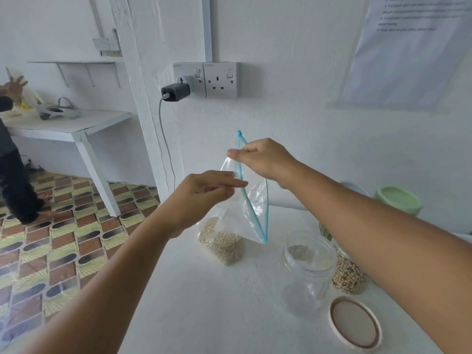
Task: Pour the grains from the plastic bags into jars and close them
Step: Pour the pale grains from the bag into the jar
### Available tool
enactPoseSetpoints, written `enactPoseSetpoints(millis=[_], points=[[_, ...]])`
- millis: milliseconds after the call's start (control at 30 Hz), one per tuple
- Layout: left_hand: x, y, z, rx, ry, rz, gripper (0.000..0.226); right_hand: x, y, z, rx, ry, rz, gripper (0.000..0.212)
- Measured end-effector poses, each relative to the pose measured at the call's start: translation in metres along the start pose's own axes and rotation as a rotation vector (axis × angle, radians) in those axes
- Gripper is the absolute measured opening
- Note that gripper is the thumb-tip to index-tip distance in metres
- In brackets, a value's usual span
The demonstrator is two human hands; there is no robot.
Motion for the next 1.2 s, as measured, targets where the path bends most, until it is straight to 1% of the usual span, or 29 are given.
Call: enactPoseSetpoints(millis=[67, 133, 167, 233, 300, 367, 433, 500, 567, 633, 700, 733, 800, 833, 900, 1000, 1100, 1167, 1200], points=[[-0.01, 0.01, -0.006, 0.057, 0.176, -0.03, 0.032, 0.004, -0.001, 0.002, 0.033, 0.022, -0.023, 0.043], [-0.031, 0.019, -0.015, 0.17, 0.327, -0.099, 0.034, 0.009, -0.001, 0.004, 0.042, 0.013, -0.019, 0.03], [-0.044, 0.022, -0.02, 0.223, 0.34, -0.149, 0.034, 0.011, -0.001, 0.004, 0.037, 0.0, -0.016, 0.024], [-0.073, 0.028, -0.025, 0.304, 0.254, -0.285, 0.027, 0.013, 0.002, 0.003, 0.035, -0.018, -0.027, 0.017], [-0.105, 0.036, -0.025, 0.346, 0.173, -0.437, 0.018, 0.013, 0.006, 0.001, 0.035, -0.034, -0.047, 0.018], [-0.133, 0.041, -0.019, 0.35, 0.184, -0.55, 0.014, 0.015, 0.008, -0.001, 0.035, -0.058, -0.064, 0.018], [-0.151, 0.041, -0.009, 0.341, 0.241, -0.645, 0.01, 0.016, 0.009, -0.002, 0.039, -0.087, -0.076, 0.019], [-0.166, 0.039, 0.0, 0.381, 0.354, -0.758, 0.006, 0.018, 0.007, 0.0, 0.04, -0.102, -0.071, 0.019], [-0.178, 0.037, 0.004, 0.409, 0.438, -0.841, 0.013, 0.022, 0.005, 0.001, 0.034, -0.122, -0.06, 0.018], [-0.189, 0.034, 0.004, 0.371, 0.397, -0.851, 0.009, 0.023, 0.004, 0.0, 0.044, -0.127, -0.067, 0.017], [-0.196, 0.03, 0.005, 0.367, 0.376, -0.828, 0.013, 0.023, 0.007, -0.003, 0.097, -0.103, -0.124, 0.015], [-0.199, 0.029, 0.006, 0.386, 0.376, -0.823, 0.015, 0.023, 0.009, -0.004, 0.121, -0.087, -0.172, 0.021], [-0.202, 0.028, 0.009, 0.415, 0.405, -0.834, 0.014, 0.021, 0.015, -0.006, 0.122, -0.049, -0.282, 0.041], [-0.204, 0.029, 0.011, 0.423, 0.447, -0.851, 0.012, 0.021, 0.017, -0.006, 0.11, -0.019, -0.319, 0.047], [-0.208, 0.031, 0.013, 0.442, 0.523, -0.88, 0.013, 0.022, 0.014, -0.004, 0.078, 0.061, -0.349, 0.047], [-0.212, 0.034, 0.014, 0.454, 0.536, -0.909, 0.015, 0.029, 0.0, -0.002, 0.071, 0.153, -0.286, 0.041], [-0.214, 0.033, 0.013, 0.491, 0.508, -0.899, 0.014, 0.035, -0.007, -0.003, 0.1, 0.16, -0.202, 0.039], [-0.215, 0.033, 0.01, 0.5, 0.474, -0.875, 0.012, 0.035, -0.008, -0.006, 0.136, 0.161, -0.192, 0.038], [-0.215, 0.035, 0.007, 0.503, 0.457, -0.852, 0.017, 0.034, -0.007, -0.009, 0.158, 0.143, -0.19, 0.036]])
Point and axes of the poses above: each hand's wrist, its own y-axis away from the middle knuckle, its own z-axis out of the palm, x = y × z, the point moved 6 cm from there along -y, towards the middle knuckle, and after that the axes turned 10 degrees about z, right-handed, at the moved point
